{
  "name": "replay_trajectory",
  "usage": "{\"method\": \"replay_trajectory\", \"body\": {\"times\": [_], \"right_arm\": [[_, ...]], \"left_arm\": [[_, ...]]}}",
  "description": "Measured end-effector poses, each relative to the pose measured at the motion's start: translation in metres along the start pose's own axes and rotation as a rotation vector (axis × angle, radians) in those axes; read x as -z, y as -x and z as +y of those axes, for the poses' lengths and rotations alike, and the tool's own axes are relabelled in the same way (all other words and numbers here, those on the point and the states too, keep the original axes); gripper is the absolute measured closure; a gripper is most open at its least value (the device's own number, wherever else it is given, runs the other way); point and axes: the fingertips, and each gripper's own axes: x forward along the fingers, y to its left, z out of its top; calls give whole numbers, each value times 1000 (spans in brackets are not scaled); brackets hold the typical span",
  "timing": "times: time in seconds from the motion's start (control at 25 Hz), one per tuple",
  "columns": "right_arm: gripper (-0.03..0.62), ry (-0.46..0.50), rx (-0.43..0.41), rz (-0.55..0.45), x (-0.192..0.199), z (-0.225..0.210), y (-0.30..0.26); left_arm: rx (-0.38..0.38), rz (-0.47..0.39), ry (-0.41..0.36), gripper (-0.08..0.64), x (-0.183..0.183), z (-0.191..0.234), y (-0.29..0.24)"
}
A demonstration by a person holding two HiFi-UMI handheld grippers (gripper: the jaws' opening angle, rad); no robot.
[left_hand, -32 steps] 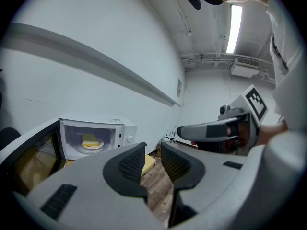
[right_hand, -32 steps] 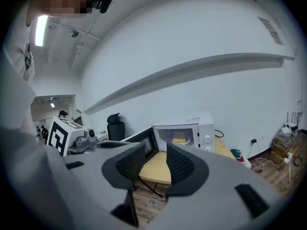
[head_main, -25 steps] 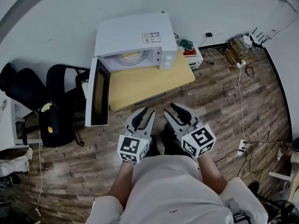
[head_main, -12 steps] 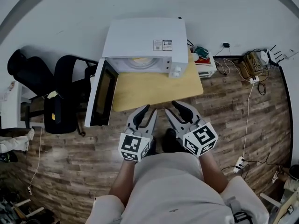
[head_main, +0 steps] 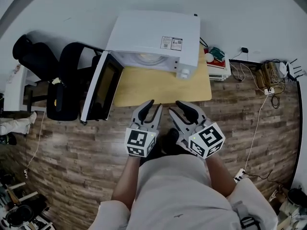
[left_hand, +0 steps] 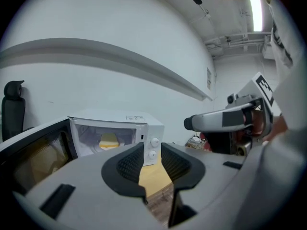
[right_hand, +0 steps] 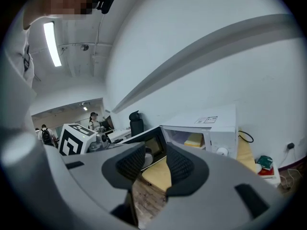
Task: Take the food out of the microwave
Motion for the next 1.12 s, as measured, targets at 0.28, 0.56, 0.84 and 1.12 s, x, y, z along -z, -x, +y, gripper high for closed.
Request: {"method": "replay_trajectory", "body": {"times": [0.28,0.56,0.84,1.12], "right_arm": [[472,5,-28,28,13,-5,-6],[466,28,-22,36,20,-10,-21],[462,50,-1,47,23,-17,-40],[449,22,37,62,29,-29,-60]], "left_arm": [[-39,42,-40,449,20,8,-9],[-38,79,-93,425,34,32,-26],[-25,107,-192,402,44,61,-57],[18,149,-259,388,55,86,-92]]}}
